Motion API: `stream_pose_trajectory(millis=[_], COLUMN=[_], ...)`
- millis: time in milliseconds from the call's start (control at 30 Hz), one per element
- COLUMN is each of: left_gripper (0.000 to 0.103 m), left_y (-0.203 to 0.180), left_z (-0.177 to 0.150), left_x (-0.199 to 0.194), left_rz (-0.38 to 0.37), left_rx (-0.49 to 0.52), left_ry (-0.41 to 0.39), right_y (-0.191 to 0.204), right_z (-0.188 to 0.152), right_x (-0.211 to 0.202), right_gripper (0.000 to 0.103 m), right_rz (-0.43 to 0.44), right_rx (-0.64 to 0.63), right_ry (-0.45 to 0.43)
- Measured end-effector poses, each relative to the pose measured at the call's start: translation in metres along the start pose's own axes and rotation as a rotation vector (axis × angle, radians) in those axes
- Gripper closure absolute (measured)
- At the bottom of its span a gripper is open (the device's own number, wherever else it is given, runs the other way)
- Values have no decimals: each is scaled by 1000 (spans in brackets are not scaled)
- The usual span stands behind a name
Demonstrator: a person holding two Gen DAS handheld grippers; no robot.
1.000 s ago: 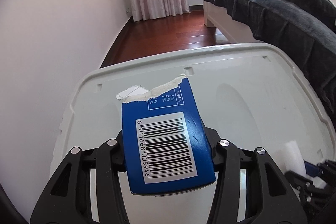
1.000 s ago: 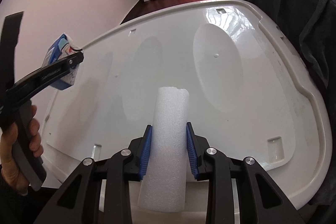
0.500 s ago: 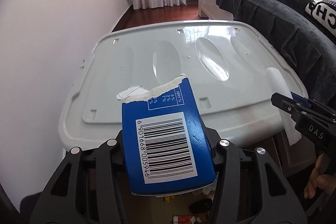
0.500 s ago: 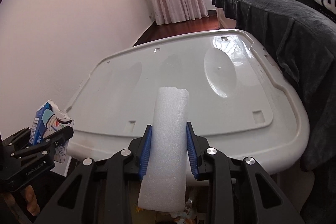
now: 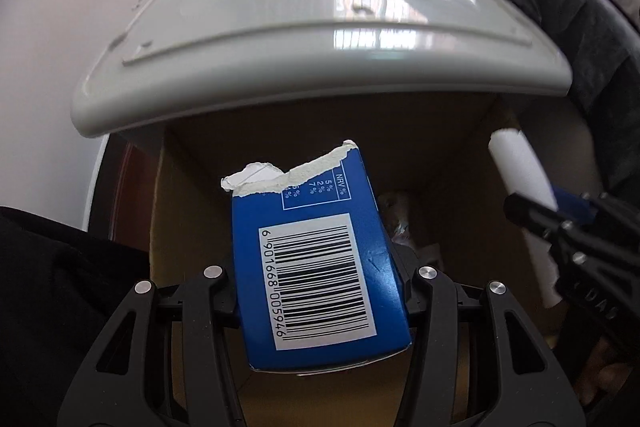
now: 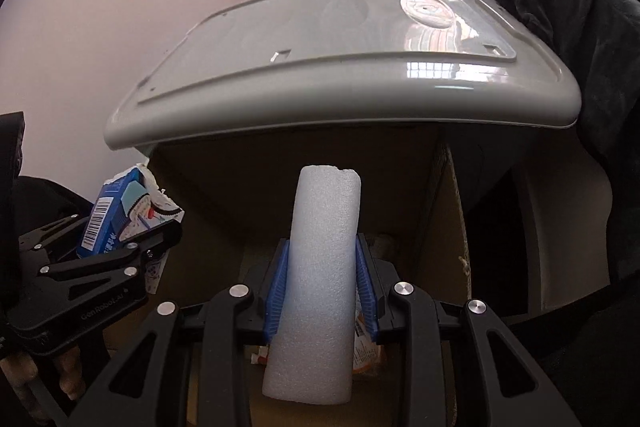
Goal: Collect trash
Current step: 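Carry the milk carton and foam roll over the box and open both grippers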
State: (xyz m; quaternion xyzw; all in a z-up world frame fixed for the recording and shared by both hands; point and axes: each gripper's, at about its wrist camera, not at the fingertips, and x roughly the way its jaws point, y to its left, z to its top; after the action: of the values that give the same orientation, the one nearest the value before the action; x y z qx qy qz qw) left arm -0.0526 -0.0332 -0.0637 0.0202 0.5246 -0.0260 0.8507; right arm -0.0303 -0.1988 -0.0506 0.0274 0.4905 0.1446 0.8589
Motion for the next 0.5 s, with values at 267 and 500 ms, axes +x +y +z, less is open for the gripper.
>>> stream_pose_trajectory(millis=[267,500], left_gripper=[54,54], left_y=[2,3], left_z=[1,4], left_x=[36,40], left_rz=[-16,-14], left_rx=[-35,-46], left_ry=[99,101], right_y=[-1,2], right_z=[2,1], right_x=[31,30], right_gripper=[70,69], right_rz=[-19,-24], right_rx=[36,24], right_ry=[80,70])
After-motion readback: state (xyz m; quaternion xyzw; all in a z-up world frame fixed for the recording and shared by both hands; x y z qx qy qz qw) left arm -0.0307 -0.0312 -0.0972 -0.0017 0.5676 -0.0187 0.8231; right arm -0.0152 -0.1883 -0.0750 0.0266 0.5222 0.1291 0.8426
